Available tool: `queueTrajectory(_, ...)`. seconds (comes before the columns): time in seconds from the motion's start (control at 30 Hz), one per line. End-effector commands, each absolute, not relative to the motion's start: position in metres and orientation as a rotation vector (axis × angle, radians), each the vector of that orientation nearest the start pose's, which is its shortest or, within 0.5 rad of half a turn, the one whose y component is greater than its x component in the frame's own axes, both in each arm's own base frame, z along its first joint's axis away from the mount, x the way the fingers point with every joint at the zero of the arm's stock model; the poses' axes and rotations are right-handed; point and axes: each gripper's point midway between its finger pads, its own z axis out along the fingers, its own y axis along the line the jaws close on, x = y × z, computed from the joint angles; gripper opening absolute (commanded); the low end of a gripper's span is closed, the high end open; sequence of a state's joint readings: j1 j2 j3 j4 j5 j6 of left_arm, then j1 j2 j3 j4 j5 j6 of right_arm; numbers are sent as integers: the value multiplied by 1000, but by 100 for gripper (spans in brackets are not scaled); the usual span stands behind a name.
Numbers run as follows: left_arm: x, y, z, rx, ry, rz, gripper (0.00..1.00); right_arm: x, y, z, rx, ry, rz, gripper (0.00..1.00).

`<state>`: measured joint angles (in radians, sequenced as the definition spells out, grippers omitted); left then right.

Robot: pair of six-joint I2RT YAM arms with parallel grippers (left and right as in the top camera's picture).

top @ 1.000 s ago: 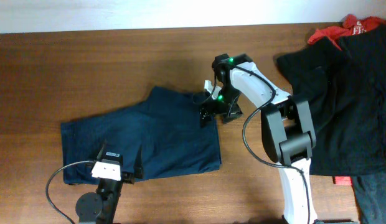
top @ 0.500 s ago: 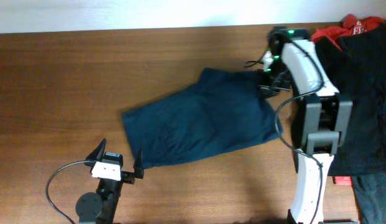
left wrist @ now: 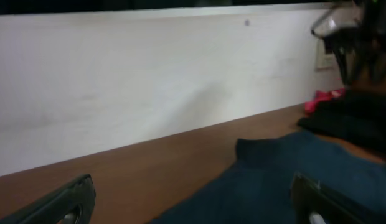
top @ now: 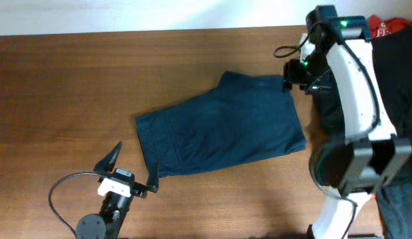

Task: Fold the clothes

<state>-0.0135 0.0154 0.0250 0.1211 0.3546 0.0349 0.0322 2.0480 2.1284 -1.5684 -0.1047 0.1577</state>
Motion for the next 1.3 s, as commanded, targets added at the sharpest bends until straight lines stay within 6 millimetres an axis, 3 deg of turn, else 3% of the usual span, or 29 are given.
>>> queueTrajectory(0.0,228,-68,249,335,1473,-290,99,392,67,222,38,2956,183,66)
queueTrajectory(0.07,241,-68,269,374,1619,-269,99,389,91,227,-56,2936,191,66)
queueTrajectory(0.17,276,-79,300,423,1761,-349,99,388,101,227,-92,2928,196,66)
queueTrajectory(0.2,283,-98,293,500,1801,-486,99,388,101,227,-91,2930,195,66)
queueTrajectory(0.23,294,-98,285,497,1825,-497,99,388,101,227,-92,2931,195,66)
queueTrajectory(0.27,303,-93,272,436,1892,-496,99,388,101,227,-92,2931,194,66)
queueTrajectory(0.3,313,-77,246,244,2071,-495,99,388,99,227,-90,2930,175,66)
queueTrajectory(0.37,311,-57,207,92,2380,-411,99,390,97,227,-87,2925,158,66)
queueTrajectory(0.43,320,-63,193,91,2459,-456,99,391,97,227,-87,2920,160,67)
queueTrajectory(0.47,317,-81,187,101,2483,-612,99,391,97,227,-87,2920,159,67)
queueTrajectory(0.53,319,-75,153,20,2611,-592,99,391,97,227,-88,2920,159,70)
queueTrajectory(0.57,321,-57,130,-258,2700,-498,99,391,97,227,-88,2920,160,71)
queueTrajectory(0.6,321,-47,101,-416,2786,-424,99,391,97,227,-88,2920,159,71)
queueTrajectory(0.7,321,-39,51,-492,2908,-216,99,391,97,227,-88,2921,159,72)
queueTrajectory(0.77,319,-55,26,-477,2984,-296,99,390,97,227,-90,2922,158,72)
queueTrajectory(0.9,314,-62,-5,-454,3071,-340,99,388,97,226,-128,2929,152,72)
queueTrajectory(0.93,313,-68,-6,-421,3080,-394,95,388,97,226,-128,2929,152,72)
queueTrajectory(1.03,313,-69,-6,-421,3080,-403,41,388,97,226,-128,2929,152,72)
queueTrajectory(1.07,314,-67,-7,-420,3076,-382,30,388,97,226,-128,2931,152,72)
queueTrajectory(1.1,317,-61,-8,-424,3067,-332,8,387,97,226,-128,2932,152,75)
queueTrajectory(1.13,319,-52,-8,-445,3058,-290,0,386,96,226,-128,2937,150,77)
queueTrajectory(1.2,328,-20,7,-550,3044,-185,1,385,96,226,-141,2939,149,81)
queueTrajectory(1.23,332,5,26,-618,3044,-76,1,384,96,225,-141,2945,148,82)
queueTrajectory(1.27,340,36,59,-673,3023,93,1,383,96,225,-140,2948,148,82)
